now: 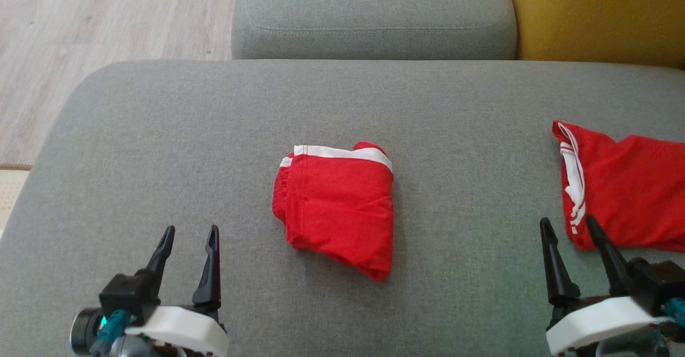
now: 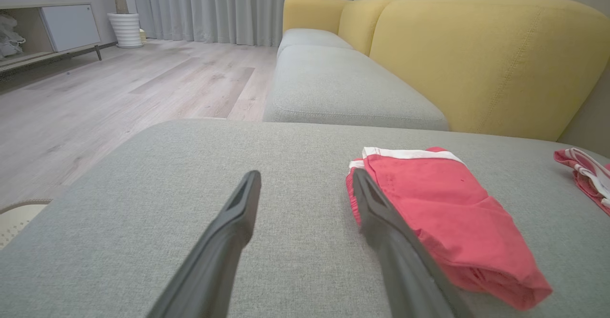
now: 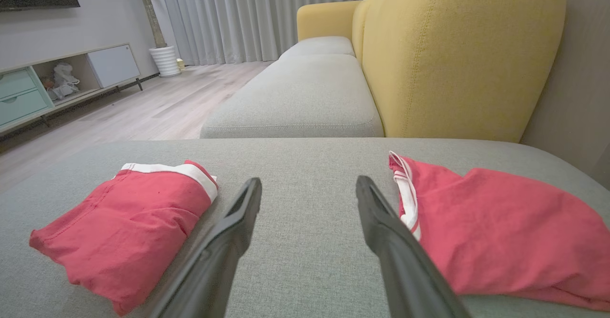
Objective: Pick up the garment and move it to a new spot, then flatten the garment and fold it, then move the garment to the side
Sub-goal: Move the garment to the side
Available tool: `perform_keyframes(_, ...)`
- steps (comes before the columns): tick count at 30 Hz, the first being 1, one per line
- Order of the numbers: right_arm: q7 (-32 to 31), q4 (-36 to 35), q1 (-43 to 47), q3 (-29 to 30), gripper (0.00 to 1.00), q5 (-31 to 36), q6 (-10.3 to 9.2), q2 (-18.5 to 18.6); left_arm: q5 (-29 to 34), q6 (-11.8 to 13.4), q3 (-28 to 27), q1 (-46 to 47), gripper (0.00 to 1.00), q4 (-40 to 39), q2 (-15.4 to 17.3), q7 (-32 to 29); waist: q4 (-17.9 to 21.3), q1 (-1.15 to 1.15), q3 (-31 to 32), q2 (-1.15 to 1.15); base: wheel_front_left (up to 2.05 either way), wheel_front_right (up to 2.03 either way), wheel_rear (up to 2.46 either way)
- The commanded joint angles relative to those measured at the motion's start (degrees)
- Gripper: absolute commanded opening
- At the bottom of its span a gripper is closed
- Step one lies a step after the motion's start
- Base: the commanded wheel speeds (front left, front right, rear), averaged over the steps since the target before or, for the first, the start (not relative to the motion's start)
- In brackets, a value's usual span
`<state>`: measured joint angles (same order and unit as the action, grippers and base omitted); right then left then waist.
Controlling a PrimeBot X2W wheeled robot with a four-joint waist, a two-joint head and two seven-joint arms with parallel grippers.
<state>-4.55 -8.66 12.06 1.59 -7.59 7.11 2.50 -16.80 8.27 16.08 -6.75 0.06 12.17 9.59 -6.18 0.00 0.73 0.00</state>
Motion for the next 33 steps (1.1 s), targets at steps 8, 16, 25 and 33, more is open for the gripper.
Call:
perform_keyframes(8,0.71,-2.05,-2.33,-1.35,1.0,-0.72,0.37,0.39,-0.34,0.62,-1.6,2.6,1.0,-2.13,0.98,0.01,0.12,0.0,-0.18,0.0,0.0,0.0,0.0)
perform_keyframes(16,0.99,-1.11,-3.38,-1.96,1.0,-0.99,0.37,0.38,-0.5,0.8,-1.3,3.16,1.0,-2.23,0.97,0.18,-0.11,0.0,-0.94,0.0,0.0,0.0,0.0)
perform_keyframes(25,2.04,11.21,-13.76,-9.52,1.0,-4.42,0.37,0.38,-0.76,-0.01,-0.6,7.5,1.0,-2.44,-0.06,1.67,-2.77,0.0,-6.37,0.0,0.0,0.0,0.0)
perform_keyframes(33,3.05,28.28,-24.95,-22.93,1.0,-10.9,0.37,0.38,-0.4,-1.56,1.0,12.47,1.0,-0.14,-2.03,3.86,-6.6,0.0,-10.97,0.0,0.0,0.0,0.0)
